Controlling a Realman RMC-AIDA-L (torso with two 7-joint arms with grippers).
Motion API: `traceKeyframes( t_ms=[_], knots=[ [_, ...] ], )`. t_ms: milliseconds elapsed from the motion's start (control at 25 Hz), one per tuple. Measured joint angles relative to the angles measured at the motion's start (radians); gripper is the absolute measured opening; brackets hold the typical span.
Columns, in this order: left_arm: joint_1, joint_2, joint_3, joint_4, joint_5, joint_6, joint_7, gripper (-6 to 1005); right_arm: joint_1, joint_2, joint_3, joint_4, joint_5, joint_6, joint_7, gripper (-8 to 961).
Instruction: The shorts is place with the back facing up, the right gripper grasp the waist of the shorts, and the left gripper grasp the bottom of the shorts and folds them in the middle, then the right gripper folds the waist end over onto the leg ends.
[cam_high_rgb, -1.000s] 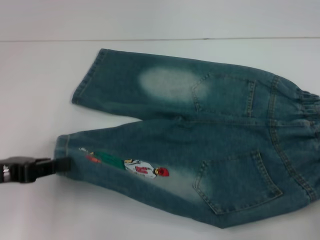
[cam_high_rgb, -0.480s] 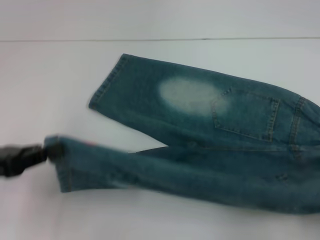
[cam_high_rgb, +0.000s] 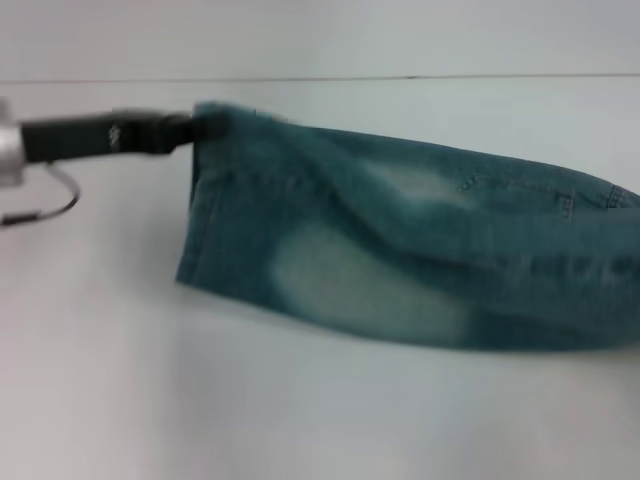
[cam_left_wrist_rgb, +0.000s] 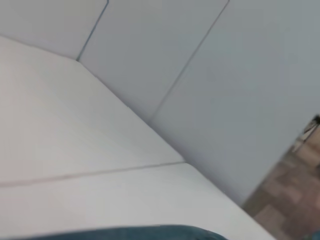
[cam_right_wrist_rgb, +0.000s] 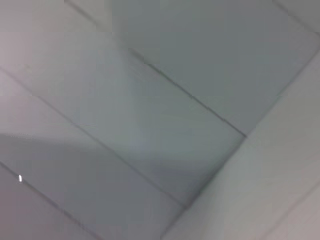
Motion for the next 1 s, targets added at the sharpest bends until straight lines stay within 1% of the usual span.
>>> traceKeyframes(
  t_ms=[160,320,360,400,440,480,600,680,800,920,1000],
  knots=[
    [-0.067,-0.004,0.041,-0.032,0.0,-0.158,0.017,34,0.041,0.004,0.004,0.046,0.086,0.089,-0.002,104],
    [-0.104,-0.007,0.101,-0.073,0.0,-0.339,0.023,34,0.091,0.022,0.001,0.048,0.189,0.198,-0.021,111],
    [-0.104,-0.007,0.101,-0.073,0.0,-0.339,0.023,34,0.109,0.026,-0.002,0.048,0.213,0.231,-0.027,112],
    [-0.11,-0.007,0.117,-0.086,0.0,-0.374,0.023,34,0.123,0.027,-0.002,0.05,0.22,0.254,-0.031,114],
    [-0.127,-0.009,0.174,-0.125,0.001,-0.488,0.022,34,0.141,0.028,-0.004,0.054,0.228,0.285,-0.036,116],
    [-0.129,-0.01,0.185,-0.133,0.001,-0.506,0.022,34,0.16,0.028,-0.008,0.06,0.229,0.32,-0.044,117],
    [-0.14,-0.024,0.233,-0.17,0.001,-0.614,0.023,33,0.209,0.028,-0.028,0.091,0.232,0.439,-0.095,122],
    [-0.152,-0.035,0.28,-0.205,0.001,-0.714,0.026,33,0.238,0.029,-0.033,0.121,0.237,0.515,-0.143,126],
    [-0.167,-0.05,0.336,-0.25,0.001,-0.821,0.026,32,0.278,0.03,-0.037,0.158,0.239,0.62,-0.214,131],
    [-0.167,-0.076,0.387,-0.253,0.008,-0.901,0.026,30,0.318,0.036,-0.073,0.163,0.235,0.707,-0.268,135],
    [-0.159,-0.087,0.423,-0.238,0.011,-0.932,0.026,30,0.334,0.042,-0.106,0.16,0.235,0.746,-0.296,139]
  ],
)
